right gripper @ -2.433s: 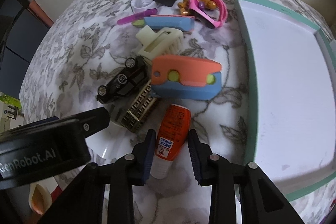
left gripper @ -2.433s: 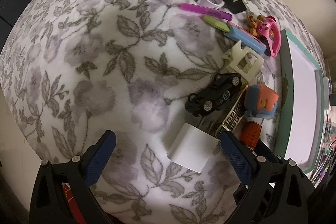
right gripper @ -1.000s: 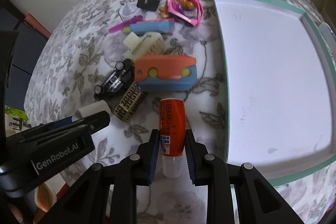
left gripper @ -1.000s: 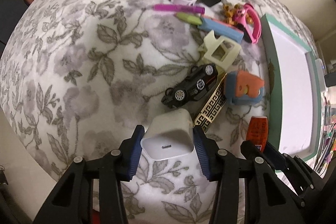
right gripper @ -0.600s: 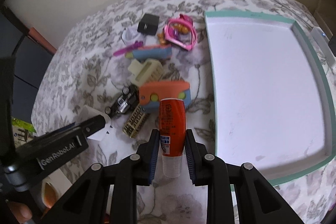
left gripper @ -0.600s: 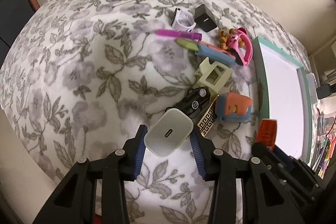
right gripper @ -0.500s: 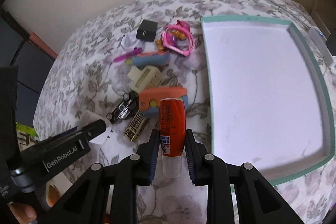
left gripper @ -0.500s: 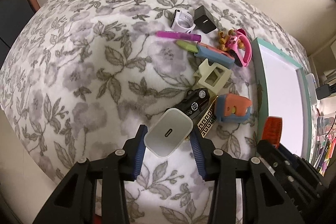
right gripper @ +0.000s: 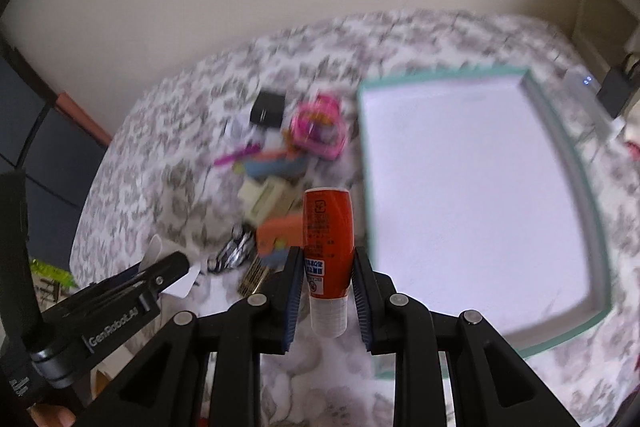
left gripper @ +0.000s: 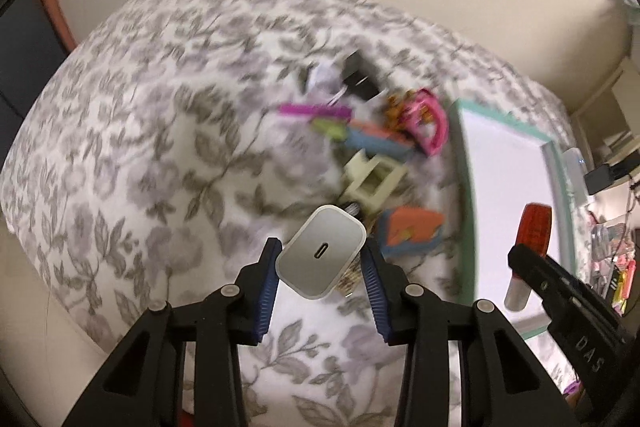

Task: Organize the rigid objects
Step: 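Lift and carry the charger cube and glue bottle over the tray with both tools, then release the charger cube with the left tool while the right tool releases the glue bottle in the tray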

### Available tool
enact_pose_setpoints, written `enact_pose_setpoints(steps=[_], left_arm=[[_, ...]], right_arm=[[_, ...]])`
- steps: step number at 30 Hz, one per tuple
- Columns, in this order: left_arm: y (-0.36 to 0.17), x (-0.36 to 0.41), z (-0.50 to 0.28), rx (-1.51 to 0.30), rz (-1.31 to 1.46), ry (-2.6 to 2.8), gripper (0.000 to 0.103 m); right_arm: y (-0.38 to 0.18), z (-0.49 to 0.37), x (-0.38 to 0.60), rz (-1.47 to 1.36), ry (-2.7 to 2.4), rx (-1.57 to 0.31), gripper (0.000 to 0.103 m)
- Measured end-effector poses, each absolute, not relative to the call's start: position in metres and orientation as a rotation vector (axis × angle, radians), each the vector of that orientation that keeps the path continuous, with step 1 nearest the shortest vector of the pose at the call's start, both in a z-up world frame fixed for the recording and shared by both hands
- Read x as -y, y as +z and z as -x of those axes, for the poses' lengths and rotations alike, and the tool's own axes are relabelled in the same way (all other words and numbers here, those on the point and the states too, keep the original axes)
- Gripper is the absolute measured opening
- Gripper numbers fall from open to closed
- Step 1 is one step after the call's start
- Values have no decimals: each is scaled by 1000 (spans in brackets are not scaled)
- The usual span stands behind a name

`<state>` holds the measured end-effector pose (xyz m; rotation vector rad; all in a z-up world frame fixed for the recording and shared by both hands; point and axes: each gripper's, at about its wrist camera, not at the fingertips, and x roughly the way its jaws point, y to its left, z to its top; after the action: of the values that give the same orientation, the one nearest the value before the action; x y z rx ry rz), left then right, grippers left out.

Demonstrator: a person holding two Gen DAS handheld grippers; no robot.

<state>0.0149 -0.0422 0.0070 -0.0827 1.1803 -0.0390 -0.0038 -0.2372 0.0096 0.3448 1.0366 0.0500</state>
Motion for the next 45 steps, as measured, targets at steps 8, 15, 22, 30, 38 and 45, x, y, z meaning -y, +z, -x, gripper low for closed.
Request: enact_pose_setpoints(steps=[8, 15, 22, 30, 38, 45], left_arm=[[26, 97, -38, -1177, 31, -145, 42], [33, 154, -57, -1165, -18, -219, 42], [21, 202, -76, -1171, -71, -258, 42], [-8, 235, -90, -1201, -115, -282, 42], [-32, 249, -101, -1212, -133, -302, 42], [-52, 251, -103, -1236, -153, -291, 42]], right_arm=[[40, -8, 285, -358, -61, -949, 26], [40, -17, 340, -418, -150, -929, 26], [25, -23, 380, -464, -229, -951, 26], [4, -37, 402, -442, -281, -988, 26], [-34, -50, 413, -431, -302, -1073, 26], [-63, -55, 415, -440, -294, -1149, 26]])
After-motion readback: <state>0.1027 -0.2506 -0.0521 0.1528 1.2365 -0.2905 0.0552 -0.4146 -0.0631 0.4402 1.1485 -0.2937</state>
